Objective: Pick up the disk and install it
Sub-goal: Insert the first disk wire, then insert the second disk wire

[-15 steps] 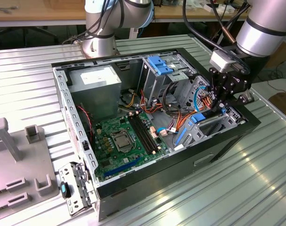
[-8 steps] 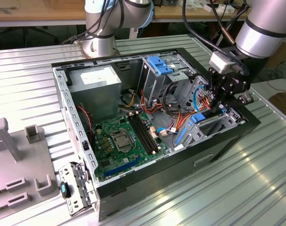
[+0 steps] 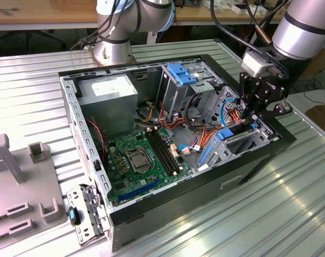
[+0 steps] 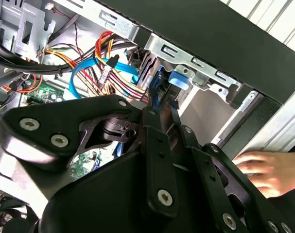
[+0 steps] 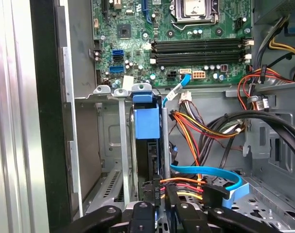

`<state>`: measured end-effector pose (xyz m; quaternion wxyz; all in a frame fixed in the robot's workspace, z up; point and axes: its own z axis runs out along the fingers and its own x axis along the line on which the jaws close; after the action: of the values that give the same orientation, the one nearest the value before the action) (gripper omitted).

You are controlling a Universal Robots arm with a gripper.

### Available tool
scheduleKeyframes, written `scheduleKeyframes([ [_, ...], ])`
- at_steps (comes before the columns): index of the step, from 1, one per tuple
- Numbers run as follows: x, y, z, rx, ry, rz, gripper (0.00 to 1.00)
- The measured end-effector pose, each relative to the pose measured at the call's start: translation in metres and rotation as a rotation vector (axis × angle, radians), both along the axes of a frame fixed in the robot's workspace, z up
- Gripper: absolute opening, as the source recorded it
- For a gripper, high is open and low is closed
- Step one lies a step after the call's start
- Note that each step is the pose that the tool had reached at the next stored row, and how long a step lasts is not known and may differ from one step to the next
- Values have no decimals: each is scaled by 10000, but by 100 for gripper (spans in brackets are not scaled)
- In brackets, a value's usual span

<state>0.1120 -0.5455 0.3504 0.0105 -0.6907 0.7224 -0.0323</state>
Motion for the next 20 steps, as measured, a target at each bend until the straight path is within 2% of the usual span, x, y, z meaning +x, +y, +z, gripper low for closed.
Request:
scheduleKeyframes([
  [1,0,0,3,-2,0,0,23],
  [3,0,0,6,-2,0,0,11],
  [10,0,0,27,-3,0,0,11],
  [12,-30,10,319,-20,4,203,11],
  [14,-31,33,363,-18,8,220,11],
  [20,-31,130,403,-19,23,265,11],
])
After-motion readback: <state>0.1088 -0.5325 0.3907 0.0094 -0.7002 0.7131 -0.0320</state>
